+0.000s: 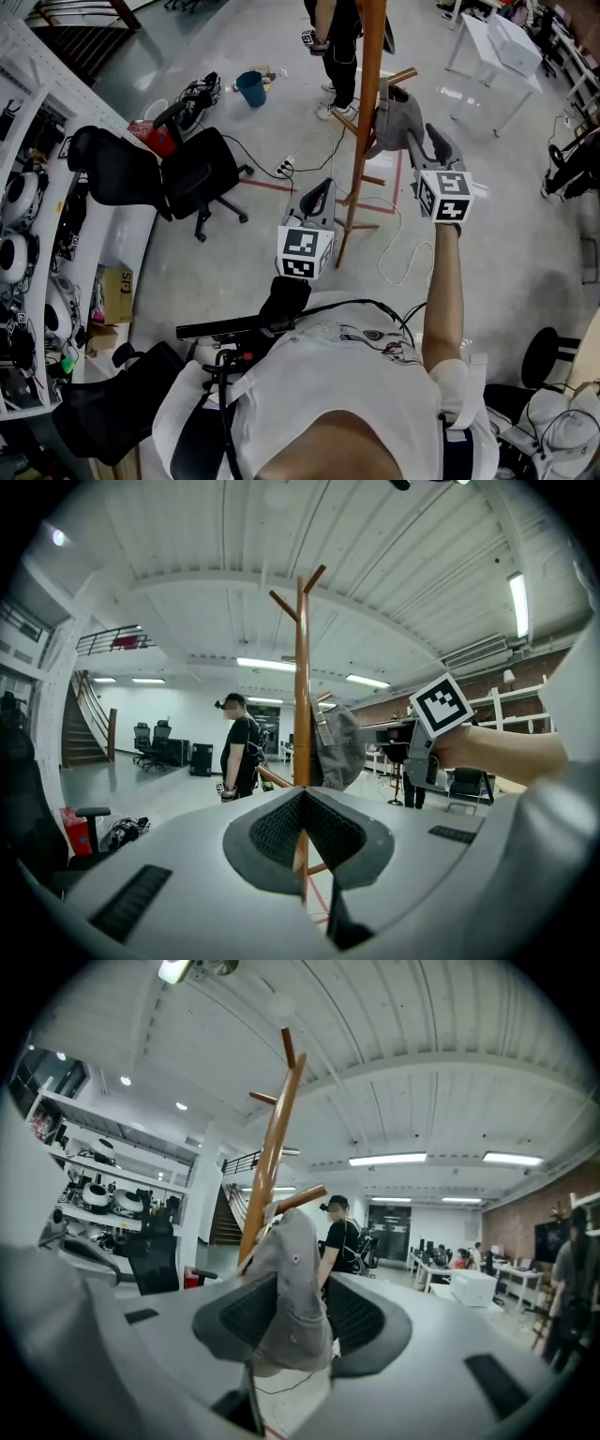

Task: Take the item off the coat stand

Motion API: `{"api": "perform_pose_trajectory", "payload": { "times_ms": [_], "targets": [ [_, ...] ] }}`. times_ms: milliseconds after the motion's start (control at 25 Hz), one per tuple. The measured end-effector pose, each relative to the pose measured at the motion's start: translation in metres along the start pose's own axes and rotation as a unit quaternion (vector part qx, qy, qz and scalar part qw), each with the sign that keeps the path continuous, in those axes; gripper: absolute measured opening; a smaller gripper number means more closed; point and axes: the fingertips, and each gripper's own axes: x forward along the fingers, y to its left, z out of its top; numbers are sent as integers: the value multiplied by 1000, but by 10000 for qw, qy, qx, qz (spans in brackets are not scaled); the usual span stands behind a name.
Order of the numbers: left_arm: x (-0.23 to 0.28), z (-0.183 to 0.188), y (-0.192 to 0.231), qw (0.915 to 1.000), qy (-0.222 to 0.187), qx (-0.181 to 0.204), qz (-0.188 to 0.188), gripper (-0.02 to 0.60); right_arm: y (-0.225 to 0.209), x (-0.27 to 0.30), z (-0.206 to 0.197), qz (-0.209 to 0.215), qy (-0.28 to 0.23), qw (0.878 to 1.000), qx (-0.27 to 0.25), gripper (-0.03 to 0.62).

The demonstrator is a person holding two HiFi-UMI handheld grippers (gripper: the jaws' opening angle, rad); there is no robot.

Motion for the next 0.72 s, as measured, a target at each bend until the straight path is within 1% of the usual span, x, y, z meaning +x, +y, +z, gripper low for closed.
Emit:
{"api": "perform_pose_trajectory", "payload": {
  "times_ms": [160, 200, 240, 320, 480, 720],
  "targets": [
    [-2, -3, 4, 10000, 16, -27, 83, 2, -1, 8, -5, 58, 98, 9998, -143, 148],
    [-3, -4, 6, 9999, 19, -37, 106, 2, -1, 9, -5, 54, 107, 9997, -200, 96],
    [-3, -4, 7, 9999, 20, -48, 125, 2, 0, 10, -4, 45, 99, 9996, -252, 57],
    [-5, -4, 9, 9999, 18, -62, 154, 2, 2, 9, 1, 1, 56, 9994, -332, 31],
    [-9, -4, 8, 9998, 17, -66, 165, 2, -5, -1, 14, -253, -151, 9991, -306, 21],
    [-10, -6, 2, 9999, 41, -64, 130, 2, -37, -17, 45, -836, -620, 9945, -84, 19]
  ]
}}
